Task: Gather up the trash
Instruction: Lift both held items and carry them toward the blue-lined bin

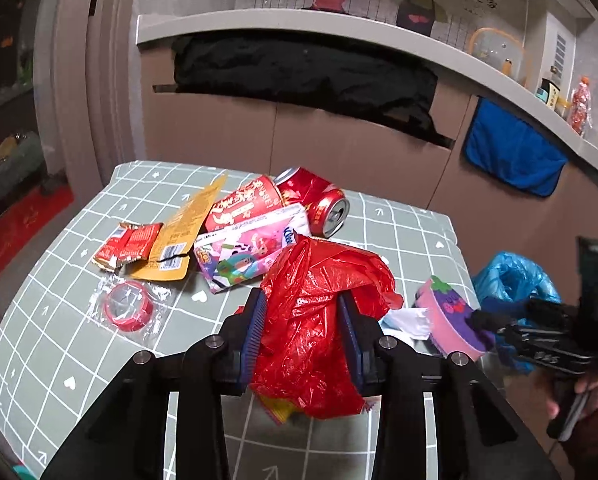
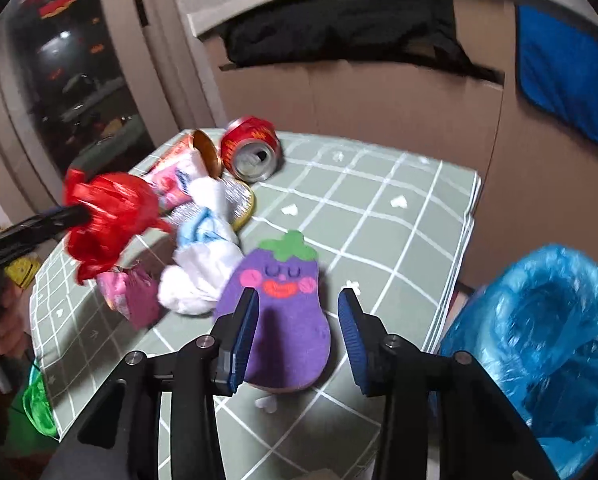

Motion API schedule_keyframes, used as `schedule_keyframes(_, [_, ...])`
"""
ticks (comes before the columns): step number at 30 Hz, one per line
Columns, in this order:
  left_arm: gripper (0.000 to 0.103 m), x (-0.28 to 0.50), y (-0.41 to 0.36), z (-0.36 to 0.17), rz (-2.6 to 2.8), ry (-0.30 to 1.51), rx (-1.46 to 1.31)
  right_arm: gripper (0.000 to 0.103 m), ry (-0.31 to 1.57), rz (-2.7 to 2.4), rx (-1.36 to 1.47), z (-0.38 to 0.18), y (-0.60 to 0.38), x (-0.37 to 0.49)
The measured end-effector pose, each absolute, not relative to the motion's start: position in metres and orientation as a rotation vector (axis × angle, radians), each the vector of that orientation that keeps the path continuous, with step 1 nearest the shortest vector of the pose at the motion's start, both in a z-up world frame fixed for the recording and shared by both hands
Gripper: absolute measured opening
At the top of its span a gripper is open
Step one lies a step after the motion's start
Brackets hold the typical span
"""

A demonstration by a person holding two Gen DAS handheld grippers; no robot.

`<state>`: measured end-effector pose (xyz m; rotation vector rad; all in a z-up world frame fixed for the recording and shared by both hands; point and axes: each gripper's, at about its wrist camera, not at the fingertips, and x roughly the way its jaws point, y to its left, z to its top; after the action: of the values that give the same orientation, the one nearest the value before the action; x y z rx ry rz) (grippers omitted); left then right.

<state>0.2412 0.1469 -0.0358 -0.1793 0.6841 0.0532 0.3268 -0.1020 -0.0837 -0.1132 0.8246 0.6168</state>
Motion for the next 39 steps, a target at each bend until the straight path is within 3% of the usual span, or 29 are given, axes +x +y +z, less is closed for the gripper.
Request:
schedule_keyframes(5, [0.037, 0.237, 0.145, -0.031, 0.046, 0.682, -0.169, 0.039, 0.877, 0.642, -0.06, -0.101, -0.101, 0.333])
schedule_keyframes(9, [0.037, 0.238, 0.142, -0.03, 0.036, 0.685, -0.166, 0.055, 0.914, 0.681, 0.007, -0.111, -0.1, 0.338])
schedule_keyframes(13, [0.037, 0.239, 0.142, -0.03, 0.035, 0.686, -0.168, 0.058, 0.97, 0.764, 0.034, -0.118, -0.094, 0.338])
schedule_keyframes(14, [0.037, 0.239, 0.142, -0.03, 0.035, 0.685, -0.167, 0.057, 0.96, 0.776, -0.004, -0.118, -0.089, 0.333])
schedule_keyframes(16, [0.037, 0.238, 0.143, -0.029, 0.035, 0.68, -0.166, 0.038, 0.949, 0.79, -0.048, -0.116, -0.08, 0.325])
schedule_keyframes(17, [0.037, 0.237, 0.144, -0.029, 0.038, 0.676, -0.167, 0.034, 0.937, 0.786, -0.063, -0.115, -0.077, 0.322])
schedule_keyframes(21, [0.037, 0.23, 0.149, -0.025, 0.05, 0.656, -0.178, 0.029, 0.816, 0.694, -0.155, -0.094, -0.074, 0.304])
schedule_keyframes(32, [0.036, 0.212, 0.139, 0.007, 0.077, 0.571, -0.179, 0.028, 0.647, 0.646, -0.094, -0.024, -0.095, 0.279])
schedule_keyframes(39, [0.036, 0.225, 0.077, 0.048, -0.014, 0.492, -0.125, 0.028, 0.539, 0.54, -0.036, 0.013, -0.156, 0.27])
